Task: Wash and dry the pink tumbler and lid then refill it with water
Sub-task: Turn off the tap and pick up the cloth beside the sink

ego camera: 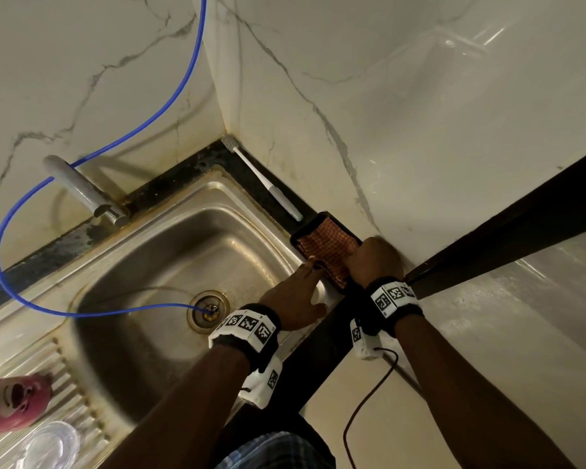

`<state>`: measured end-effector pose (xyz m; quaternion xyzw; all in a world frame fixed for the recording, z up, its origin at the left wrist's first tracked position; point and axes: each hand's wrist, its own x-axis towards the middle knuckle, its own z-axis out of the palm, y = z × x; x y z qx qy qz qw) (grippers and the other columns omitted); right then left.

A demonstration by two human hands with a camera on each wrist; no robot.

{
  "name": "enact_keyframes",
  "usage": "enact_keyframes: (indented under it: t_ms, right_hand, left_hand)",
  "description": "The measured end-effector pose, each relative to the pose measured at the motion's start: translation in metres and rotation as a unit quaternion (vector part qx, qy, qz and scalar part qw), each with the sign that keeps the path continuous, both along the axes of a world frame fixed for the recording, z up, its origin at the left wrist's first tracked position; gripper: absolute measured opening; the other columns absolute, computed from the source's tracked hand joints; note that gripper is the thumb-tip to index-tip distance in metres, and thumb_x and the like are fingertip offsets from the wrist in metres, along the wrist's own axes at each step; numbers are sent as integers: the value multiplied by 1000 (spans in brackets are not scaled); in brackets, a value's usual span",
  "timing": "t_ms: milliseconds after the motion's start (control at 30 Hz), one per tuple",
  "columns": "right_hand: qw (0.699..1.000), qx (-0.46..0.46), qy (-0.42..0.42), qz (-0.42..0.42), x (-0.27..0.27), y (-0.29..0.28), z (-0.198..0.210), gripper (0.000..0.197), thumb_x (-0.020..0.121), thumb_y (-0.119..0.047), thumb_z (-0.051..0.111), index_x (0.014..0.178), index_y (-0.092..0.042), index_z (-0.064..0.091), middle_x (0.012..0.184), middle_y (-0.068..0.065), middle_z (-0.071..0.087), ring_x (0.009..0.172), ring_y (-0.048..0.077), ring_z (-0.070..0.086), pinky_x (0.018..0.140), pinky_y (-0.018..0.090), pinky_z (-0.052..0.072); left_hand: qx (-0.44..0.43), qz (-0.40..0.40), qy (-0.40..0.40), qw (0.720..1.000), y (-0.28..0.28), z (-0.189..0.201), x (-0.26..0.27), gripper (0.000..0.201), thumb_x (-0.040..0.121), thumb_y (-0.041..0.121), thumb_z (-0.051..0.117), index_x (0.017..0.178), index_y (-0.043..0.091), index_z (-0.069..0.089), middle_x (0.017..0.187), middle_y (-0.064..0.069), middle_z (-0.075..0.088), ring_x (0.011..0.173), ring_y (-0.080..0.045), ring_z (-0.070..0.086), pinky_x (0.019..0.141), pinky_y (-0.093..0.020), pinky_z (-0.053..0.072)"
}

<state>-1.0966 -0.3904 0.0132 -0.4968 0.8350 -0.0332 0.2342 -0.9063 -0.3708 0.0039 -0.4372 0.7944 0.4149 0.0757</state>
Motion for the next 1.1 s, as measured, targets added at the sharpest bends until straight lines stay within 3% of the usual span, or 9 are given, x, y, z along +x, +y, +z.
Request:
enact_keyframes:
  t_ms: [233, 367, 467, 533, 633, 767, 867, 1000, 1100]
  right_hand:
    - [997, -67, -13, -25, 2, 7, 6, 43, 85, -48, 69, 89, -5, 70, 80, 5, 60, 76, 28, 64, 63, 34, 53]
    - [993, -113, -20, 8, 7, 11, 24, 43, 80, -61, 59, 71, -19, 62, 67, -3, 61, 64, 21, 65, 63, 41, 60]
    - [978, -191, 37, 77, 16, 17, 37, 38, 89, -62, 54, 71, -28, 54, 67, -10, 54, 64, 12, 55, 69, 31, 50]
    - [960, -242, 23, 137, 25, 22, 38, 35, 93, -59, 54, 77, -28, 59, 73, -10, 59, 71, 14, 58, 70, 32, 50]
    - [940, -261, -80, 203, 37, 32, 30, 29, 94, -43, 67, 116, -24, 68, 105, -2, 68, 100, 16, 63, 87, 33, 52]
    - [914, -309, -188, 186, 51, 40, 31, 62, 85, -27, 80, 139, -26, 49, 142, -2, 42, 129, 16, 51, 103, 37, 53]
    - [922, -263, -272, 81, 59, 33, 36, 92, 77, -48, 84, 149, -26, 32, 151, 0, 41, 134, 15, 52, 104, 36, 53]
    - [852, -239, -456, 90, 87, 36, 63, 18, 103, -26, 62, 119, -35, 63, 103, -28, 72, 95, -8, 70, 75, 10, 55]
    - [816, -262, -505, 101, 107, 40, 74, 24, 107, -19, 52, 115, -34, 69, 105, -22, 75, 97, -1, 72, 81, 17, 57]
  left_hand:
    - [39, 30, 51, 997, 4, 1, 5, 90, 104, 34, 67, 172, 22, 9, 180, 0, -2, 165, -21, 13, 127, -32, 20]
    - [-22, 139, 135, 981, 4, 15, 2, 63, 109, 25, 60, 166, 21, 32, 167, -5, 42, 144, -25, 48, 122, -35, 35]
    - [42, 275, 222, 934, 1, 28, -6, 37, 114, 37, 47, 151, 31, 50, 129, 2, 65, 122, -23, 63, 98, -36, 50]
    - [178, 356, 292, 870, 0, 43, -13, 32, 113, 53, 40, 137, 41, 58, 125, 8, 68, 124, -21, 64, 98, -42, 53]
    - [273, 430, 347, 787, 0, 63, -15, 45, 108, 66, 40, 124, 39, 71, 127, 5, 75, 123, -20, 68, 103, -50, 57]
    - [266, 470, 397, 743, 3, 75, -4, 46, 107, 63, 46, 128, 33, 74, 125, 4, 78, 123, -21, 70, 102, -46, 58]
    - [260, 479, 419, 726, 6, 75, 13, 51, 107, 62, 45, 134, 27, 71, 127, 0, 78, 122, -25, 71, 106, -47, 56]
    - [257, 490, 439, 708, 18, 73, 39, 58, 106, 63, 44, 142, 24, 67, 137, -1, 73, 129, -29, 68, 114, -58, 49]
    - [245, 507, 436, 702, 33, 76, 62, 53, 111, 56, 36, 143, 25, 66, 140, 4, 71, 130, -23, 67, 113, -54, 48]
